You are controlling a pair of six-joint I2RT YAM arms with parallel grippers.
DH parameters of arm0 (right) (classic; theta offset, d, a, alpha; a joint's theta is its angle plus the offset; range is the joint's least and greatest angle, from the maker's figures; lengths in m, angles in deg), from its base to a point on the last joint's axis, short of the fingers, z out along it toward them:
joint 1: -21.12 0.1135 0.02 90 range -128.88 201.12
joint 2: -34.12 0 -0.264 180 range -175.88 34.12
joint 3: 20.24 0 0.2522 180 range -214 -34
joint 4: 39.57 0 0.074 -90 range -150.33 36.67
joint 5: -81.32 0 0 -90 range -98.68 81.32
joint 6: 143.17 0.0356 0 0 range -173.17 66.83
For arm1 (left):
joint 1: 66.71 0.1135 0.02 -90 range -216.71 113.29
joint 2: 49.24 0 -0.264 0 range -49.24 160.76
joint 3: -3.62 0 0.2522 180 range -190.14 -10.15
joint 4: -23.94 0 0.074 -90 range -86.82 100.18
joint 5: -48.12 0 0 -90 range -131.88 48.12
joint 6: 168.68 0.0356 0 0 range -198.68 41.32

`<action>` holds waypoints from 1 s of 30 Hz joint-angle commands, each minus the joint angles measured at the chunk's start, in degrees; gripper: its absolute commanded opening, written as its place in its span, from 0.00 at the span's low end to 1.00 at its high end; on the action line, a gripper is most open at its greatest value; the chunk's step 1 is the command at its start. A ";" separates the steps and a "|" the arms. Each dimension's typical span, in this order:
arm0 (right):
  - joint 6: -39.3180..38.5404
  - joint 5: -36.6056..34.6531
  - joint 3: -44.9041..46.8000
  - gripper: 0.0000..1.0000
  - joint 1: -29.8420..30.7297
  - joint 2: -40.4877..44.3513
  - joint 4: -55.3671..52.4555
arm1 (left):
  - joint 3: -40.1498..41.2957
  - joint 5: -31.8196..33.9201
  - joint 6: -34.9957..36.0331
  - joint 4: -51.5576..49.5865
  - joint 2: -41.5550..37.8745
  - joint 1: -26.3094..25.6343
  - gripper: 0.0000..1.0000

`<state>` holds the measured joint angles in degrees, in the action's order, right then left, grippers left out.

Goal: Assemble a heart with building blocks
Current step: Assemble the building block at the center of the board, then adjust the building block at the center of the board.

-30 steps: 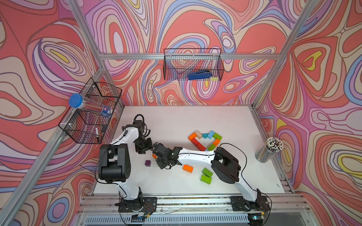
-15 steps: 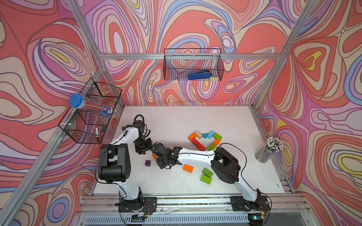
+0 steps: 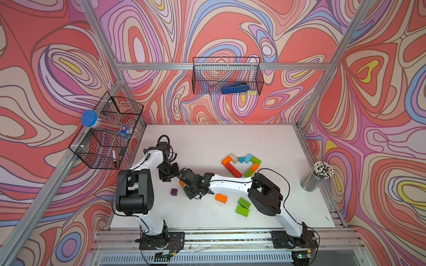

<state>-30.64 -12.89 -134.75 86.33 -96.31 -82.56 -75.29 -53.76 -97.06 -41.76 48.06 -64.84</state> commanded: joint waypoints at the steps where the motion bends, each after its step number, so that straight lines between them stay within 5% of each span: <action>1: -1.61 1.76 0.71 0.56 0.44 -0.68 2.90 | 0.50 -0.29 -0.70 -1.62 0.45 -0.20 0.57; 16: -4.59 1.20 16.66 0.62 0.45 15.27 6.00 | 2.84 0.28 -0.79 0.56 -6.04 -1.23 0.59; 30: -0.74 -4.43 36.71 0.74 0.03 33.35 -0.49 | 5.02 0.07 0.90 2.57 -14.36 -7.75 0.60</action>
<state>-33.09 -15.49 -100.15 86.44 -63.70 -80.47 -71.44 -53.43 -97.10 -39.64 36.46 -72.31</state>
